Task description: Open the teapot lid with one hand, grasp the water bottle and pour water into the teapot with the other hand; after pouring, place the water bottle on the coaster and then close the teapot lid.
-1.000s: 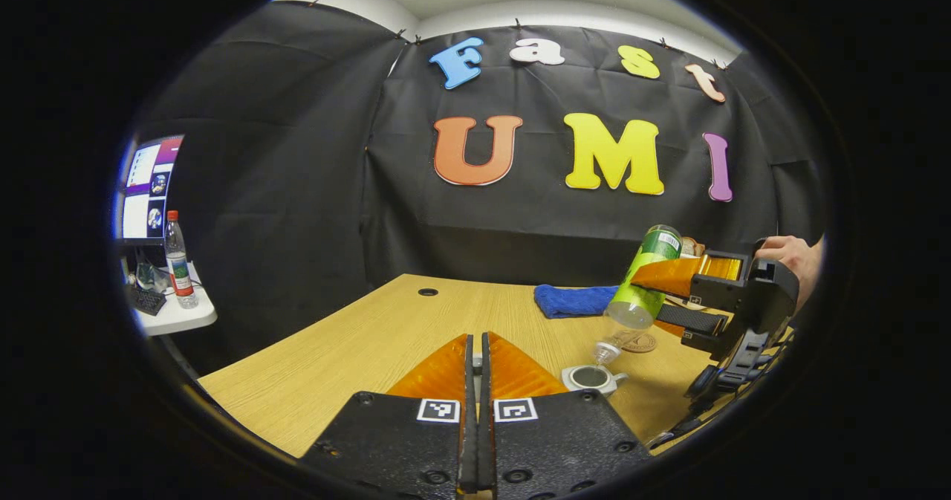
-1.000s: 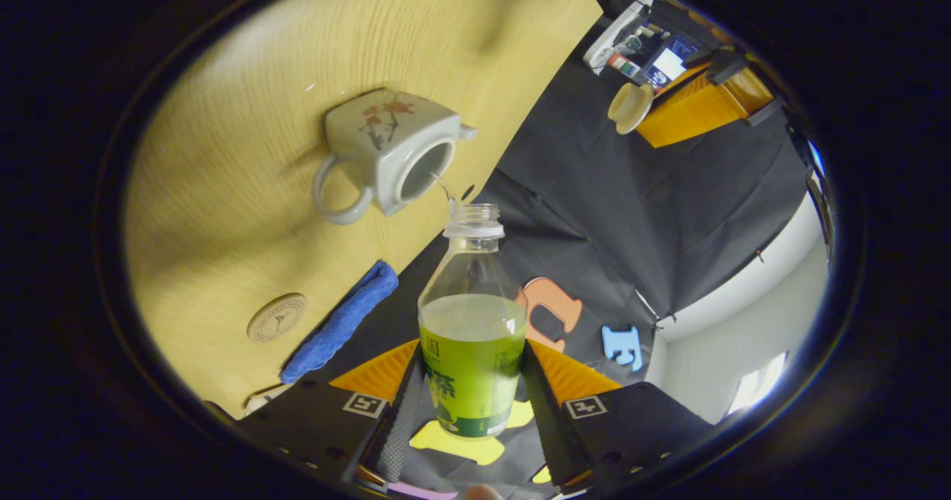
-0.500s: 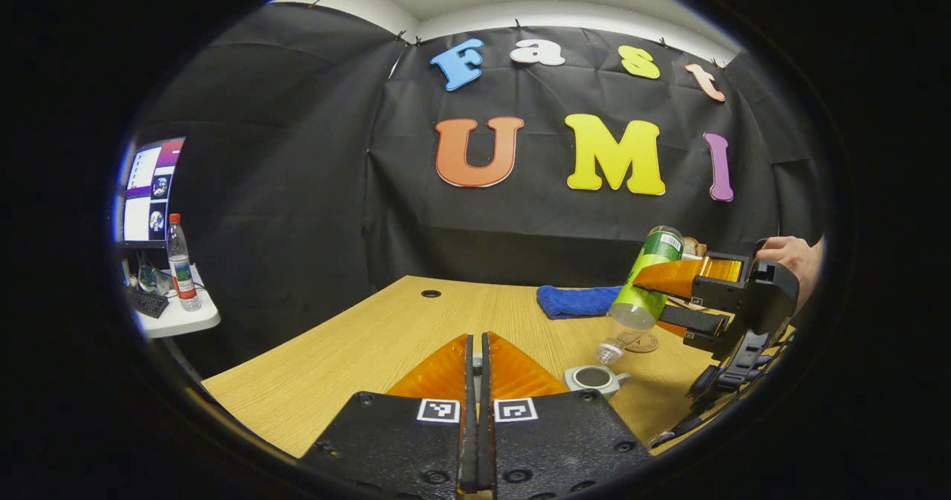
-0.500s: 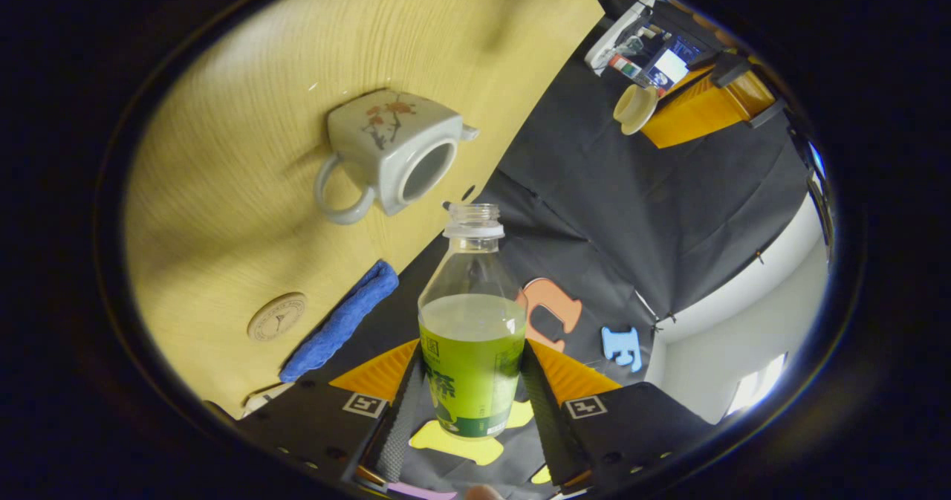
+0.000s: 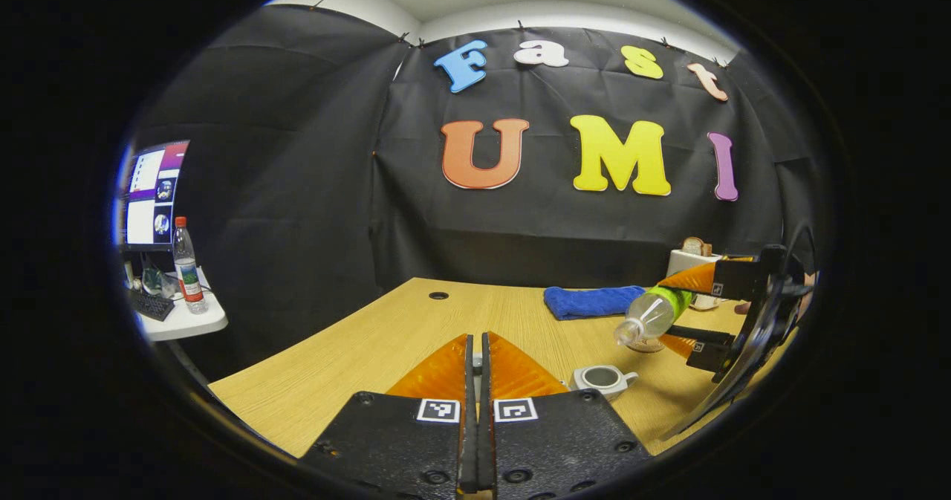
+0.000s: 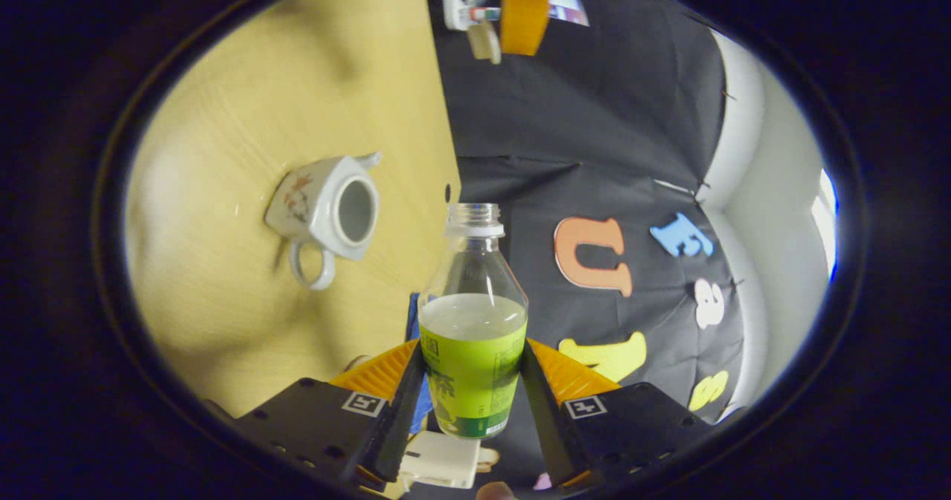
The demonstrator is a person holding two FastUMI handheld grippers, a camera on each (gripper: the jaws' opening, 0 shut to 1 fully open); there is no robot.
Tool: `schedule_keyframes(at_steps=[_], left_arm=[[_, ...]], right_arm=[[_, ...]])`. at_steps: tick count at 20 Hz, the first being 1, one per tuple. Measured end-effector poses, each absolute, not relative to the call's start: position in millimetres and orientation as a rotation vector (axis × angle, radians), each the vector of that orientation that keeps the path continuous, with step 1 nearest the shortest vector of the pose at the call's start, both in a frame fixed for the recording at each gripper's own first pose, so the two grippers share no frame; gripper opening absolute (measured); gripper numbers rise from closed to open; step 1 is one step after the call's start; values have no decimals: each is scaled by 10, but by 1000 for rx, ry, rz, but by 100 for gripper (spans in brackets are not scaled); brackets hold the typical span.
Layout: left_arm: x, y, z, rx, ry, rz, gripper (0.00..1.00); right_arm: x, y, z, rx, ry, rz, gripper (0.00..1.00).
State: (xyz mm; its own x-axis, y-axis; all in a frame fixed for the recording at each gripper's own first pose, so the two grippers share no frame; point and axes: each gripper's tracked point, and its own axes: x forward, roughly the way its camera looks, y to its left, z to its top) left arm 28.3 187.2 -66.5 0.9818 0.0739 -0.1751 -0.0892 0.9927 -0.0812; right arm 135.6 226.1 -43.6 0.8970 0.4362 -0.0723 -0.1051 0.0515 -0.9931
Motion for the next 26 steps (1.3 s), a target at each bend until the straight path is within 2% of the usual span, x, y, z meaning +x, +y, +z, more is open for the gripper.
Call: schedule_keyframes(at_steps=[4, 6, 9, 12, 20, 26], left_arm=[[304, 1711, -642, -74, 168, 50, 3], [312, 1641, -624, -78, 165, 32, 3], [311, 1567, -591, -94, 160, 13, 3], [296, 1504, -582, -92, 162, -11, 3], [286, 1443, -511, -83, 146, -28, 2], [303, 1399, -527, -82, 152, -32, 3]], right_arm=[[1442, 2102, -268, -997, -114, 456, 74], [1541, 1995, -77, -745, -48, 453, 72], [1712, 1877, 156, -370, 7, 450, 72], [1993, 1688, 157, -137, 37, 425, 72], [2521, 1517, -704, 37, 199, 356, 72], [2617, 1489, -869, 29, 211, 336, 72]])
